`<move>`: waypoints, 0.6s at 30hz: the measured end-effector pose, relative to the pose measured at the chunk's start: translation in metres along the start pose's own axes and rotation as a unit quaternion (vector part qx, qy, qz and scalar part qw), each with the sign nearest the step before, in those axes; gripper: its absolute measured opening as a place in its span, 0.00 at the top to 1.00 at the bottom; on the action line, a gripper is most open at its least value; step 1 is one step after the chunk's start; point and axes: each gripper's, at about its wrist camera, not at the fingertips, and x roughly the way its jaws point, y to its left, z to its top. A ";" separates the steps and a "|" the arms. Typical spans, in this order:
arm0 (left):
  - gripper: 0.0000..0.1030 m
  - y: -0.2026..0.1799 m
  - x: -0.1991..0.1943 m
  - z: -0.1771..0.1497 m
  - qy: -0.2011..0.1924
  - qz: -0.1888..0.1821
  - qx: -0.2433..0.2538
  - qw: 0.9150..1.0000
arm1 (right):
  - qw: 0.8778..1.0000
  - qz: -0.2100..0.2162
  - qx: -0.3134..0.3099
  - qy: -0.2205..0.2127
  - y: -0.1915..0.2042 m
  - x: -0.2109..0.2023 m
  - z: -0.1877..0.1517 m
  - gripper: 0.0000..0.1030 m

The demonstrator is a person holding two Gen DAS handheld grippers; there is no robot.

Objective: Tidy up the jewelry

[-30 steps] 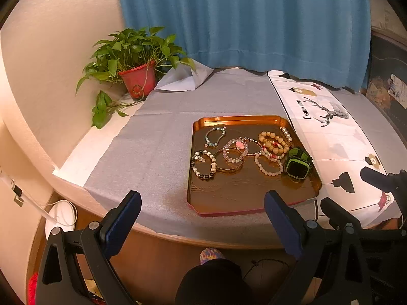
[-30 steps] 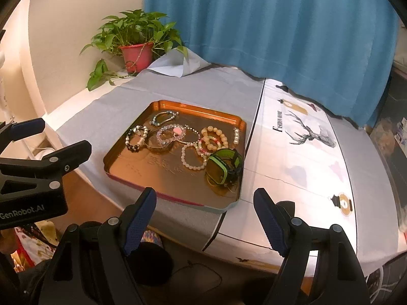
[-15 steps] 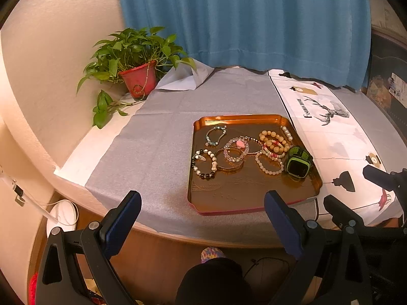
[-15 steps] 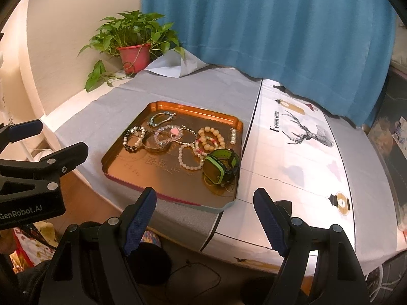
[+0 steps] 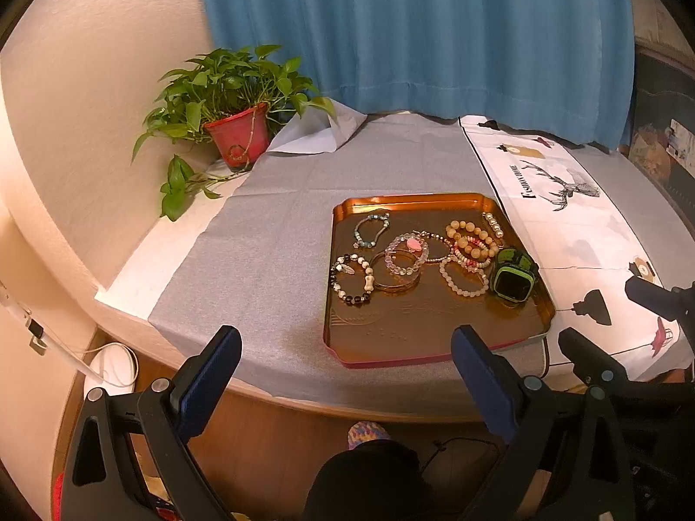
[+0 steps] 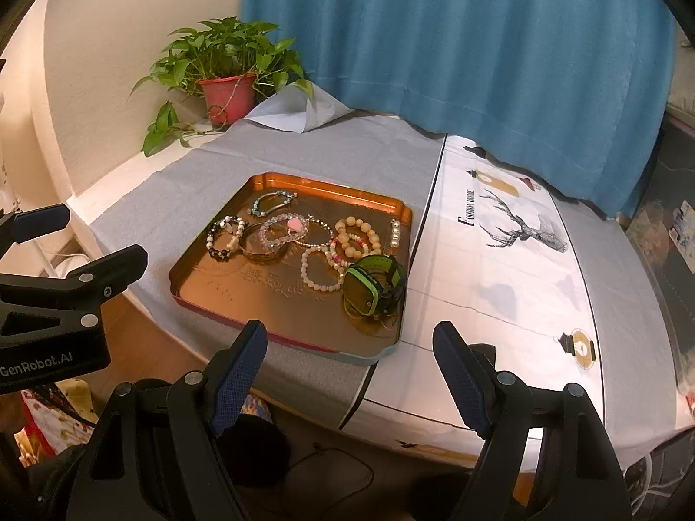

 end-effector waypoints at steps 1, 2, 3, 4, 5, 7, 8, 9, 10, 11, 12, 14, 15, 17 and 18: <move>0.06 0.001 0.000 0.000 0.000 0.000 0.000 1.000 | 1.000 0.000 0.000 0.000 0.000 0.000 0.000 0.23; 0.06 0.002 -0.001 0.000 0.000 0.000 -0.001 1.000 | 1.000 0.001 0.000 -0.001 0.000 0.000 0.000 0.23; 0.06 0.000 0.000 0.000 0.001 0.000 -0.001 1.000 | 1.000 0.000 -0.001 -0.001 0.000 0.000 0.000 0.23; 0.06 -0.001 0.000 0.000 0.001 0.000 -0.001 1.000 | 1.000 0.000 -0.001 -0.001 0.000 0.000 0.000 0.23; 0.06 -0.001 0.000 0.000 0.001 0.000 -0.001 1.000 | 1.000 0.000 -0.001 -0.001 0.000 0.000 0.000 0.23; 0.06 -0.001 0.000 0.000 0.000 0.001 -0.001 1.000 | 1.000 0.000 0.000 -0.001 0.000 0.000 0.000 0.23; 0.06 0.001 -0.001 0.000 0.001 0.001 -0.001 1.000 | 1.000 0.000 0.000 0.000 0.000 0.001 0.000 0.23; 0.06 -0.001 0.000 0.000 0.001 0.000 -0.001 1.000 | 1.000 0.000 0.000 0.000 0.000 0.000 0.001 0.23; 0.06 -0.001 0.000 0.000 0.001 0.001 -0.001 1.000 | 1.000 0.000 0.000 -0.001 0.001 0.000 0.000 0.23; 0.06 0.000 -0.001 0.000 0.001 0.001 -0.001 1.000 | 1.000 0.000 -0.001 -0.001 0.001 0.001 0.001 0.23; 0.06 -0.001 0.000 0.000 0.001 0.000 -0.001 1.000 | 1.000 -0.001 -0.001 -0.001 0.000 0.000 0.001 0.23; 0.06 -0.002 0.001 0.000 0.001 0.001 0.000 1.000 | 1.000 0.000 0.000 -0.001 0.000 0.001 0.001 0.23; 0.06 -0.002 0.001 0.000 0.001 0.001 0.000 1.000 | 1.000 0.000 0.000 -0.001 0.000 0.001 0.001 0.23; 0.06 -0.002 0.001 0.000 0.001 0.001 0.000 1.000 | 1.000 -0.001 0.000 -0.001 0.000 0.001 0.001 0.23; 0.06 -0.002 0.001 0.000 0.001 0.001 0.000 1.000 | 1.000 -0.001 0.001 0.000 -0.001 0.001 0.001 0.23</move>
